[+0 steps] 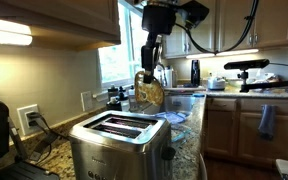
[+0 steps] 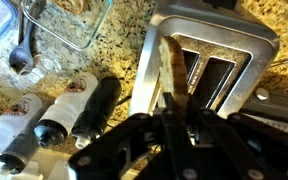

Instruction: Pick up one slice of bread and put it in the toaster

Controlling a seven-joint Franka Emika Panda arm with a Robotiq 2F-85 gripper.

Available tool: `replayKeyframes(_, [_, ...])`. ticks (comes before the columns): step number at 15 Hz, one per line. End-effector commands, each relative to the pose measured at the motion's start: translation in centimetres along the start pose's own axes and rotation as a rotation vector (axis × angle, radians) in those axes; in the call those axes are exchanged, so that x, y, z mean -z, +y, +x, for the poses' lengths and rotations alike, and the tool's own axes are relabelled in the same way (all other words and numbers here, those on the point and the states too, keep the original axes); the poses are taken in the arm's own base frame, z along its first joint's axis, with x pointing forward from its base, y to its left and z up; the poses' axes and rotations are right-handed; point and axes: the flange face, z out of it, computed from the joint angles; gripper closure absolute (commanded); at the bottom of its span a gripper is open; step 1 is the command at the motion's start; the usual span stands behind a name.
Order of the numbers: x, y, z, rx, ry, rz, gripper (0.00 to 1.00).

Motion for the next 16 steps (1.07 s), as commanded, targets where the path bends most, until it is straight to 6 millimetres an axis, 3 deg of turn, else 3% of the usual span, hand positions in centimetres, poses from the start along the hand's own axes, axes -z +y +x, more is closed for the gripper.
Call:
replayKeyframes(1, [0.9,-1.7,-0.3,0.017,-0.015,0.016,0.92])
replayKeyframes(9, [0.8,-4.3,0.5,0.069,-0.018,0.034,0.92])
replayKeyframes(16, [-0.5,-5.3,1.9,0.083,-0.042,0.040,0.92])
